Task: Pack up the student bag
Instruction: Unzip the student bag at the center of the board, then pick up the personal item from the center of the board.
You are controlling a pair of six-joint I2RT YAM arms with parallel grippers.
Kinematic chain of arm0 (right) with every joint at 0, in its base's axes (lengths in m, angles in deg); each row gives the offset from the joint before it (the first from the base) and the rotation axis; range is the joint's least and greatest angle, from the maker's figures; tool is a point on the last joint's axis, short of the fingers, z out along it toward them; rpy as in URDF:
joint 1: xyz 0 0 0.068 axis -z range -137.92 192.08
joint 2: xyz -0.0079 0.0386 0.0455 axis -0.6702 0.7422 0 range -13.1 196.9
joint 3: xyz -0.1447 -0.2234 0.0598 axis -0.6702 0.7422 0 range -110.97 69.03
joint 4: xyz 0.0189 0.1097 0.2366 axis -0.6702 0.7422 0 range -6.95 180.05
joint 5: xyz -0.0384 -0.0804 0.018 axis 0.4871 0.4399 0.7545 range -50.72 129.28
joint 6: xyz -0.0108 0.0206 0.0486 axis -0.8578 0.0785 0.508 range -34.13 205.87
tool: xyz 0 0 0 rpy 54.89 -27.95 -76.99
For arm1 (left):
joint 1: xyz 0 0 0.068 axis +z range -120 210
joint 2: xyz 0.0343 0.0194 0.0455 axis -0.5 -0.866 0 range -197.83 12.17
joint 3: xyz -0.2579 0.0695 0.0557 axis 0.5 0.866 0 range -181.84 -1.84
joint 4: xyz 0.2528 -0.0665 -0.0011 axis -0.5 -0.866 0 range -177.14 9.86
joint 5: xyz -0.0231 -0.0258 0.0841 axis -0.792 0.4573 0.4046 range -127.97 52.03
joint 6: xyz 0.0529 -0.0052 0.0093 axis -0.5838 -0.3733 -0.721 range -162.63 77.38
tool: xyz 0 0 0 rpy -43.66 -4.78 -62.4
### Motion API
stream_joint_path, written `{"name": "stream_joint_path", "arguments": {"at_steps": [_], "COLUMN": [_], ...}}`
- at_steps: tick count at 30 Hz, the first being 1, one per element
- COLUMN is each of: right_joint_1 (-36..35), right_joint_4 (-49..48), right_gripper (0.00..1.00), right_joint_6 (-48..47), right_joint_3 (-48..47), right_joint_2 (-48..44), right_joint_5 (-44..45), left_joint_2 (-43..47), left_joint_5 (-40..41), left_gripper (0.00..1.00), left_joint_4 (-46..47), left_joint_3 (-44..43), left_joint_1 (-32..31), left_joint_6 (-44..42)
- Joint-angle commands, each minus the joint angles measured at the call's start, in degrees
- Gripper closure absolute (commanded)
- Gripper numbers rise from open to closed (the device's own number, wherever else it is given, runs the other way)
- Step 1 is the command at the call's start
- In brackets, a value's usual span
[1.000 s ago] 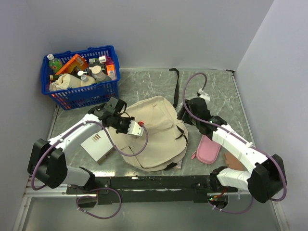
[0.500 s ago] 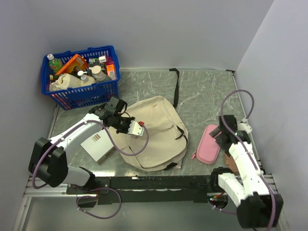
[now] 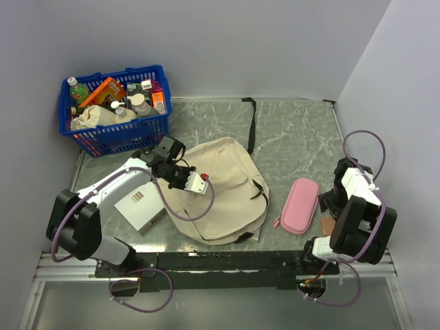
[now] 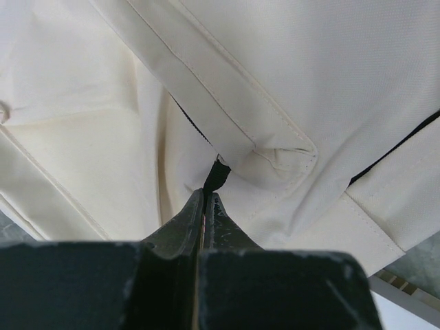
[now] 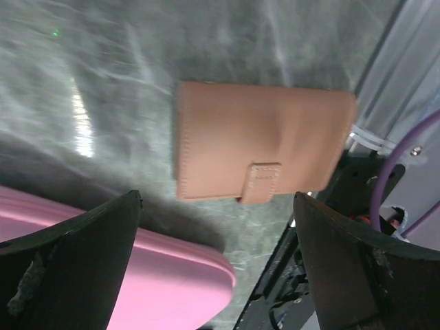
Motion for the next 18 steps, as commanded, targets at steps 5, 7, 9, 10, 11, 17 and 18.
{"name": "stream_joint_path", "arguments": {"at_steps": [5,7,9,10,11,17,18], "right_joint_1": [1.56,1.56,1.65,1.56,1.56,1.56,1.56], "right_joint_4": [0.09,0.01,0.18,0.35,0.18,-1.75,-1.84], "right_gripper": [0.06,0.07,0.09,0.09,0.09,0.15,0.17], "right_joint_6": [2.71,3.33,4.03,4.03,4.21,4.74,4.91], "right_joint_3": [-0.79,-1.84,-2.28,-2.98,-3.16,-2.9,-2.73], "right_joint_2": [-1.42,1.91,5.5,6.4,7.19,10.0,10.27], "right_joint_5": [3.51,4.48,5.71,5.8,6.23,7.38,7.21], "left_joint_2": [-1.0,-1.17,-1.26,-1.26,-1.26,-2.31,-2.49], "left_joint_5": [-1.58,-1.75,-1.93,-1.84,-1.93,-1.58,-1.58], "left_gripper": [0.98,0.98,0.98,0.98,0.98,0.98,0.98], "left_joint_4": [-2.3,-2.83,-3.35,-3.53,-3.71,-4.23,-4.41], "left_joint_3": [-3.03,-3.56,-4.08,-4.17,-4.52,-5.58,-5.75], "left_joint_1": [-1.53,-1.71,-1.8,-1.88,-1.88,-2.32,-2.5], "left_joint_6": [-1.32,-1.06,-0.96,-0.88,-0.88,-0.7,-0.7]}}
